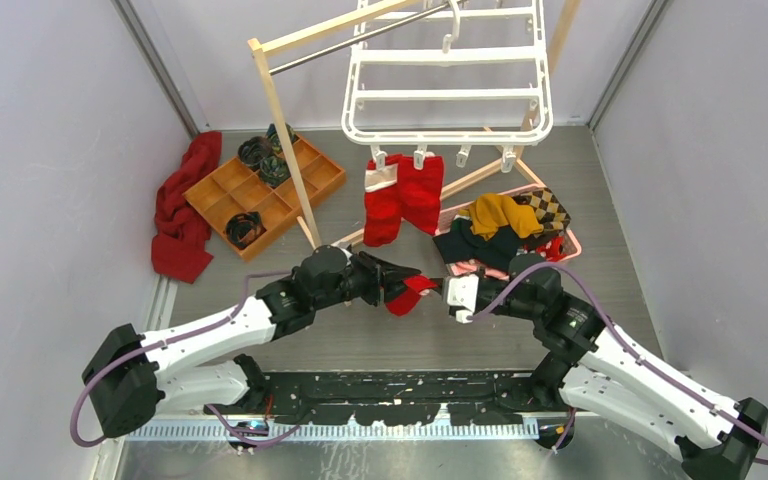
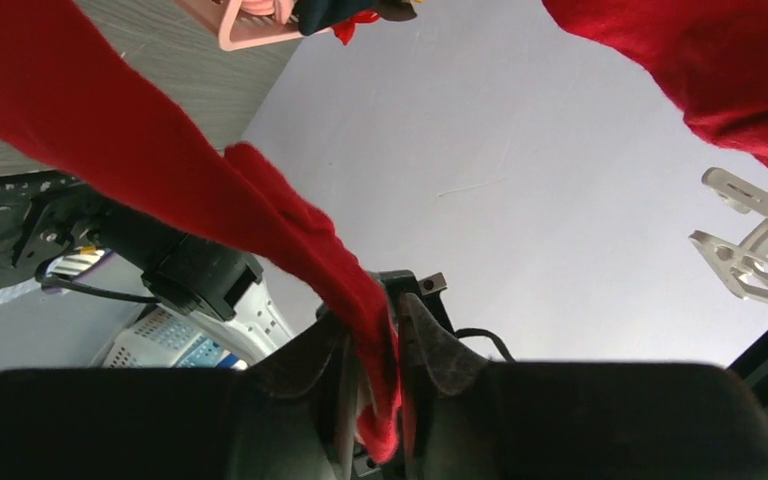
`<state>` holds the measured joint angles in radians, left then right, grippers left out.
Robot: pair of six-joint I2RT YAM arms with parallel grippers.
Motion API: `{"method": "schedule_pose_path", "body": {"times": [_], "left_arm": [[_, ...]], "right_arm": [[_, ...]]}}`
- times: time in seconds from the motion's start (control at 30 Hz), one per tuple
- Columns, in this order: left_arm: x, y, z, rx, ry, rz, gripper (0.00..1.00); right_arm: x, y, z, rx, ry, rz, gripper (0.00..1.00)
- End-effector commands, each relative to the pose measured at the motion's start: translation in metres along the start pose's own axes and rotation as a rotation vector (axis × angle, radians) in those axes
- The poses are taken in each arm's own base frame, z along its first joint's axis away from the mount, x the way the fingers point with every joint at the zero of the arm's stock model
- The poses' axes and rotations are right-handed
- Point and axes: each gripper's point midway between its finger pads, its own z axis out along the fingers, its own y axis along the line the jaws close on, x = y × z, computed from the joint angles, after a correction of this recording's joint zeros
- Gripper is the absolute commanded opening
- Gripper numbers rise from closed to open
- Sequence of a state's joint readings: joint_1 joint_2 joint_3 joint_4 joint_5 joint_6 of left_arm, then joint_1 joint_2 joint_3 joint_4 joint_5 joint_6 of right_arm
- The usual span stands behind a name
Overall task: Clip the socks to the hanger
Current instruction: Pick up the sock from the bin.
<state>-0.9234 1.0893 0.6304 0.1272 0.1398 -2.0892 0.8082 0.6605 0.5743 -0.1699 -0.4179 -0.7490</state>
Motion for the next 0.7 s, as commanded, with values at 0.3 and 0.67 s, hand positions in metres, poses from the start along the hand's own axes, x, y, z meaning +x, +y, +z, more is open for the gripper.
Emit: {"method": "schedule_pose_path", "body": {"times": [0.3,0.67], "left_arm": [[-0.01,0.004,-0.046,0.1,-0.01,0.349,0.65],[0.022,-0.011,-0.111,0.406,0.042,1.312,0.8]], "right_arm": [[-0.044,0.01,-0.029,-0.119,-0.041,0.47,0.03],[-0.047,0.017,-0.04,-0.229,-0.044,0.662,0.03]]}}
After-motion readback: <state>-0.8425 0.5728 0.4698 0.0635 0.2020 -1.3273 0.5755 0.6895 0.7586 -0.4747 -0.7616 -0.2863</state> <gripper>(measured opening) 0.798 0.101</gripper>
